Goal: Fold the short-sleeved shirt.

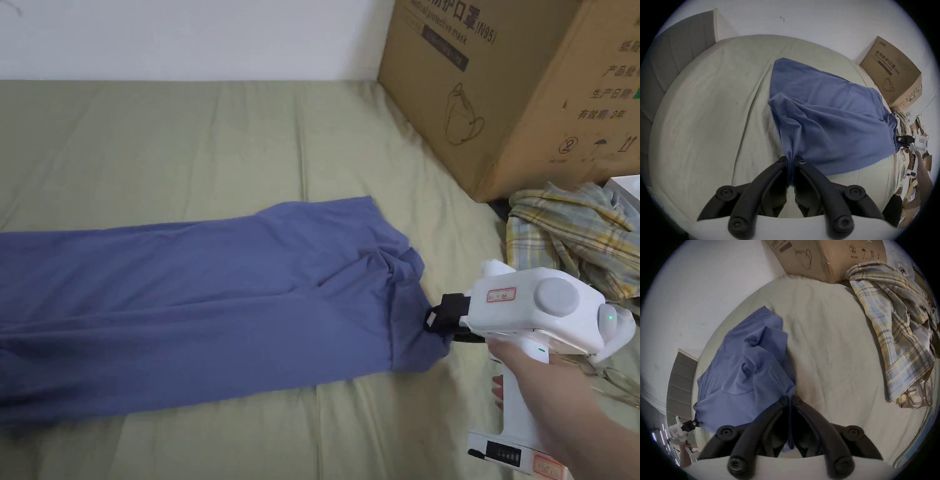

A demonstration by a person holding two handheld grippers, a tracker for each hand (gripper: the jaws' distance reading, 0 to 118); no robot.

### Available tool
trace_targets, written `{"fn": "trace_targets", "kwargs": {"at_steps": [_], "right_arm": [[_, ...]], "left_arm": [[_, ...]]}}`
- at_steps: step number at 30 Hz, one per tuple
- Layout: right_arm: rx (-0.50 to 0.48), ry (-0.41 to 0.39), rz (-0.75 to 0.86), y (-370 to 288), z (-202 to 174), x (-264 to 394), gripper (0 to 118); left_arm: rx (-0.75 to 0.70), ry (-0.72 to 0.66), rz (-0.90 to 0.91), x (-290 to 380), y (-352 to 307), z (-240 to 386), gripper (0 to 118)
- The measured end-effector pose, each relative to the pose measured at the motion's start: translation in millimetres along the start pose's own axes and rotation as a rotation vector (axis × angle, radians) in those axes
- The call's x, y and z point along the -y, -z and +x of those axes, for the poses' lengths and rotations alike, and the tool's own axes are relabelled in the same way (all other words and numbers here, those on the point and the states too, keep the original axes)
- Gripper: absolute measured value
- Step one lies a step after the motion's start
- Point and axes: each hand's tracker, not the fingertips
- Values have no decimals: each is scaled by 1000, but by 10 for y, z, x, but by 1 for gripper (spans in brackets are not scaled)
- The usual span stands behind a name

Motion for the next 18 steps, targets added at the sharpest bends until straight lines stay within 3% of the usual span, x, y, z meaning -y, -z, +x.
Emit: {"fn": "trace_targets", "kwargs": {"at_steps": [6,8,13,18], "right_arm": [[39,-40,17,-386,84,10,5],[54,-87,13,-592,88,104,5],[59,-142,5,-929,104,412,5],[71,-128,-37,-1014,234,688,5]], "left_arm": [[19,-11,14,-72,-167,-130,6],[26,-2,20,-57,-278,-171,6],[52,-17,5,265,-587,-211,6],[84,-42,-67,740,-714,-300,6]]}}
